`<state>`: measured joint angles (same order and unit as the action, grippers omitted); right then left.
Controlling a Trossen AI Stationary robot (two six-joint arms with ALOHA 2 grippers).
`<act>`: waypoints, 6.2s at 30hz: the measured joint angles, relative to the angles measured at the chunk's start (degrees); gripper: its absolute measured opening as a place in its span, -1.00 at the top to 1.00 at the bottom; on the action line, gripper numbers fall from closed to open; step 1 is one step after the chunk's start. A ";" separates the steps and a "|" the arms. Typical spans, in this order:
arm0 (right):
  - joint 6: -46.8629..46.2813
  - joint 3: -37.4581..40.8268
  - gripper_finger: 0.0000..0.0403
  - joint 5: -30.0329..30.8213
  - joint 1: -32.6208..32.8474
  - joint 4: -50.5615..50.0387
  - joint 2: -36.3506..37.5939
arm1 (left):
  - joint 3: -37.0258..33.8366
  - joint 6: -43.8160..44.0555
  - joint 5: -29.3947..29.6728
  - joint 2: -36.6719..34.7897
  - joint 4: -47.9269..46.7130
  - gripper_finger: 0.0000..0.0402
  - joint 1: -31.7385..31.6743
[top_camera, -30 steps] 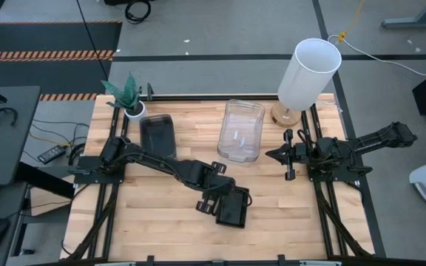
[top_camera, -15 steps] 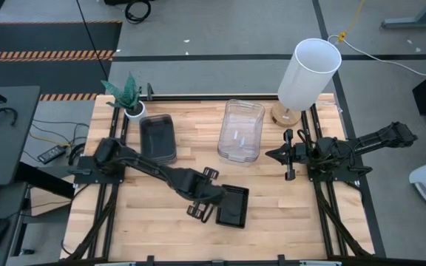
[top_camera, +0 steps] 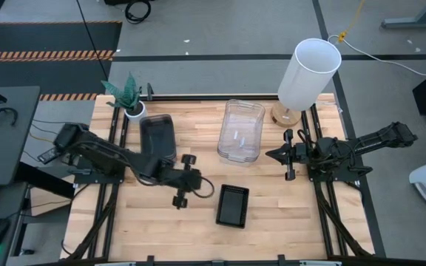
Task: Stack baskets by color
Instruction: Return to Home Position
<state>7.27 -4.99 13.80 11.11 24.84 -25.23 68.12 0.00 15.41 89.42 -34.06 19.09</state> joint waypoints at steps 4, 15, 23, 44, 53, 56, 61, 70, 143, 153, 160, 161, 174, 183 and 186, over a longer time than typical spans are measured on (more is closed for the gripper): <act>-0.02 0.00 0.92 0.00 -0.01 -0.02 0.01 | -6.21 1.34 2.79 -6.55 2.63 0.94 -0.26; 0.00 0.00 0.92 0.00 0.00 -0.04 0.00 | -23.88 5.28 3.06 -27.93 13.47 0.96 -3.71; 0.00 0.00 0.92 0.00 -0.01 -0.07 0.00 | -35.67 6.91 3.03 -43.24 21.74 0.96 -7.48; -0.02 0.00 0.92 0.00 -0.02 -0.05 0.00 | -58.04 13.27 4.95 -73.34 34.13 0.96 -13.46; 0.00 0.00 0.92 0.00 -0.02 -0.07 0.01 | -63.82 14.74 2.88 -75.71 39.05 0.98 -13.46; -0.02 0.00 0.92 0.00 0.00 -0.07 0.01 | -64.81 14.80 0.69 -75.71 40.58 0.98 -13.46; 0.00 0.00 0.92 0.00 -0.01 -0.07 0.00 | -65.01 13.84 -2.18 -75.66 40.85 0.98 -13.46; 0.00 0.00 0.92 0.00 0.00 -0.05 0.02 | -67.64 9.53 -6.99 -75.56 43.54 0.98 -13.51; -0.02 0.00 0.92 0.00 0.00 -0.07 0.01 | -67.69 8.37 -6.91 -75.20 39.79 0.86 -13.51; -0.01 0.00 0.92 0.00 0.00 -0.07 0.02 | -67.72 8.38 -6.94 -75.20 39.79 0.85 -13.51; 0.00 0.00 0.92 0.00 0.00 -0.07 0.01 | -67.72 8.38 -6.94 -75.20 39.79 0.83 -13.49; -0.01 0.00 0.92 0.00 0.00 -0.07 0.01 | -67.72 8.38 -6.92 -75.20 39.79 0.84 -13.51; 0.00 0.00 0.92 0.00 -0.02 -0.07 0.00 | -67.72 8.38 -6.94 -75.20 39.77 0.83 -13.49; -0.02 0.00 0.92 0.00 0.00 -0.07 0.02 | -67.72 8.38 -6.91 -75.20 39.77 0.86 -13.51; 0.00 0.00 0.92 0.00 -0.01 -0.07 0.01 | -67.72 8.38 -6.91 -75.20 39.77 0.88 -13.51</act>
<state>7.27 -4.99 13.80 11.11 24.77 -25.22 0.40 8.38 8.49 14.22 5.72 5.58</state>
